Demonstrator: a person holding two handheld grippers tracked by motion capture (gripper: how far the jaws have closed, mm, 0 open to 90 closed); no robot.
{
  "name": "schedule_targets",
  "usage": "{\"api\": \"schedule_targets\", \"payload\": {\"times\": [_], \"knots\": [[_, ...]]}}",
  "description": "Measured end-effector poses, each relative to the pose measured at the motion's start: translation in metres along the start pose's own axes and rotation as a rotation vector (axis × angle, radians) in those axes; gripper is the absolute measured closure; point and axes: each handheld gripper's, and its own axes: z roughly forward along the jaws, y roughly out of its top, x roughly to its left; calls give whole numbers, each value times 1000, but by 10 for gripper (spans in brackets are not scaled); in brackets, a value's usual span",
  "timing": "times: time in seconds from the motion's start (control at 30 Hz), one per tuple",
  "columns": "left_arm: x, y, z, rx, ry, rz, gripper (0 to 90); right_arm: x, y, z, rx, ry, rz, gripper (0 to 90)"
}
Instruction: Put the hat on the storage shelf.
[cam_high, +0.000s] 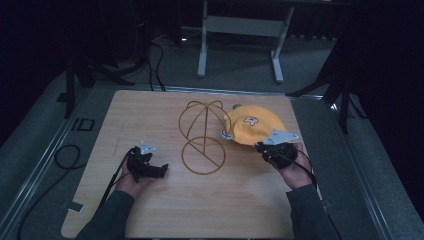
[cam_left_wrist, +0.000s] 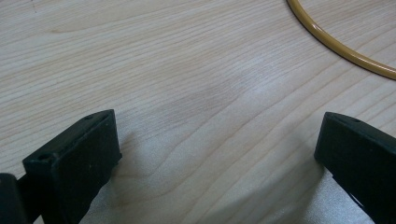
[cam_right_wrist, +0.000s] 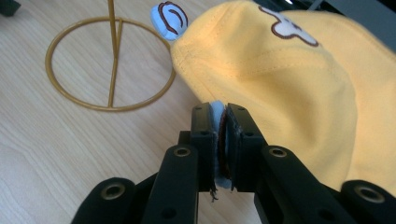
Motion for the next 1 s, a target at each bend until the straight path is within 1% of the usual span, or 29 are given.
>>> {"api": "schedule_targets", "payload": {"times": [0.27, 0.4, 0.43, 0.67, 0.8, 0.9, 1.0], "knots": [[0, 0, 0, 0, 0, 0, 1, -3, 7, -8, -21, -13, 12, 825], [0, 0, 0, -1, 0, 0, 1, -6, 8, -12, -33, -22, 13, 824], [0, 0, 0, 1, 0, 0, 1, -6, 8, -13, -33, -24, 20, 825], [0, 0, 0, 1, 0, 0, 1, -15, 10, -23, -45, -50, 34, 824], [0, 0, 0, 1, 0, 1, 1, -19, 7, -24, -30, -63, 46, 823], [0, 0, 0, 1, 0, 0, 1, -22, 3, -24, -16, -59, 56, 810], [0, 0, 0, -1, 0, 0, 1, -25, 0, -22, 20, -46, 62, 780]]}}
